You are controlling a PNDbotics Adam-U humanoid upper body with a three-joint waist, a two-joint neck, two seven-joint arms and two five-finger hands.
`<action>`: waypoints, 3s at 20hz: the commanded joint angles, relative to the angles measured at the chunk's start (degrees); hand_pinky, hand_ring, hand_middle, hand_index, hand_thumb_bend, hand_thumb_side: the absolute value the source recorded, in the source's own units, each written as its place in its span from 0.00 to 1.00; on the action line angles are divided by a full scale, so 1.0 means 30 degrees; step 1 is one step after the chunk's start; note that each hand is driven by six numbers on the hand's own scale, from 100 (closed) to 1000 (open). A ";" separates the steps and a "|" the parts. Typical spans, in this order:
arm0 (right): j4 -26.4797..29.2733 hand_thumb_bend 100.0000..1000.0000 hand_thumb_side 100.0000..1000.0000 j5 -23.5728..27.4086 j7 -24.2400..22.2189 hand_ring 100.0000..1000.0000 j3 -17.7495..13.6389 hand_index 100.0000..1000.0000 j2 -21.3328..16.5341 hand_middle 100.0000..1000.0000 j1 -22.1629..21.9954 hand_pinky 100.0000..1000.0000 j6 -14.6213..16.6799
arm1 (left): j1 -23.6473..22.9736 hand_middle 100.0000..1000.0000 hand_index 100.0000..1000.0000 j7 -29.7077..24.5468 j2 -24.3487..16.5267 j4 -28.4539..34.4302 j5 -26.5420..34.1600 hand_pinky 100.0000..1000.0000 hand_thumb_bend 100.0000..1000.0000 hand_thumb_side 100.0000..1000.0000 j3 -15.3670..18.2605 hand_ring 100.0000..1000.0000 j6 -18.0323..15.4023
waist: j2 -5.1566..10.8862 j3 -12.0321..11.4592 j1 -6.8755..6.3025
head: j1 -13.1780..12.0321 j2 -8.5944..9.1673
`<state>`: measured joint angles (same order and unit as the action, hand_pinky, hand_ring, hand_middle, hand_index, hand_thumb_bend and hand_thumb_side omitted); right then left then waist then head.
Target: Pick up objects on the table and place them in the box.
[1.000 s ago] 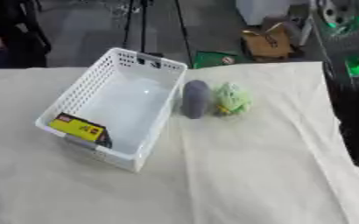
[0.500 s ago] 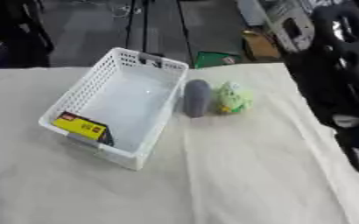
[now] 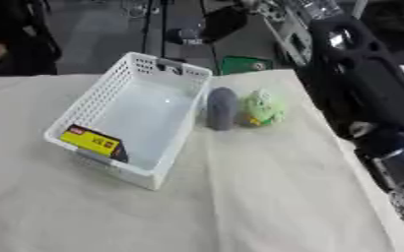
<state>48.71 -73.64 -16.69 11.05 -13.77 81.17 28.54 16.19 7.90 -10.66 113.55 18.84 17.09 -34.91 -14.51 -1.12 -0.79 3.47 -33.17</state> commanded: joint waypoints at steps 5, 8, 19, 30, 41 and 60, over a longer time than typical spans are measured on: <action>-0.1534 0.61 1.00 -0.0640 -0.1544 0.95 -0.0380 1.00 -0.0686 0.93 0.0359 0.89 0.0600 | 0.0148 0.76 0.73 -0.0135 -0.0385 0.0346 0.0058 0.67 0.00 0.63 -0.0018 0.65 0.0033 | 0.0371 0.0040 -0.0070 | -0.0060 0.0172; -0.1638 0.63 0.99 -0.0474 -0.1786 0.95 -0.0644 1.00 -0.0926 0.92 0.0244 0.89 0.0695 | 0.0137 0.76 0.73 -0.0132 -0.0389 0.0346 0.0047 0.67 0.00 0.63 -0.0002 0.65 0.0034 | 0.0379 0.0059 -0.0075 | -0.0102 0.0171; -0.2025 0.61 0.85 0.0313 -0.4993 0.97 -0.1137 1.00 -0.2583 0.94 -0.0643 0.91 0.0563 | 0.0141 0.77 0.73 -0.0148 -0.0403 0.0346 -0.0074 0.67 0.00 0.64 0.0041 0.65 0.0119 | 0.0325 0.0386 0.0020 | -0.0281 0.0230; -0.2673 0.60 0.69 -0.0081 -0.6175 0.98 -0.1414 1.00 -0.3176 0.96 -0.1595 0.91 0.0197 | 0.0194 0.77 0.73 -0.0111 -0.0400 0.0346 -0.0124 0.67 0.00 0.63 0.0060 0.65 0.0106 | 0.0237 0.0421 0.0004 | -0.0337 0.0337; -0.4158 0.48 0.64 -0.1439 -0.4046 0.95 -0.1794 1.00 -0.2448 0.91 -0.1955 0.88 -0.0328 | 0.0271 0.77 0.73 -0.0174 -0.0280 0.0346 -0.0125 0.67 0.00 0.63 0.0031 0.65 0.0119 | 0.0082 0.0217 -0.0018 | -0.0214 0.0441; -0.6689 0.46 0.62 -0.4484 -0.1518 0.95 -0.2968 1.00 -0.1195 0.90 -0.1961 0.88 -0.1952 | 0.0323 0.77 0.73 -0.0375 -0.0103 0.0346 -0.0096 0.67 0.00 0.63 -0.0018 0.65 0.0160 | -0.0141 -0.0039 -0.0087 | 0.0070 0.0702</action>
<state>28.42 -86.42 -21.63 2.71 -16.83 74.09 23.12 16.54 7.03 -10.57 113.55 18.61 17.10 -34.37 -15.93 -1.15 -0.97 3.59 -31.63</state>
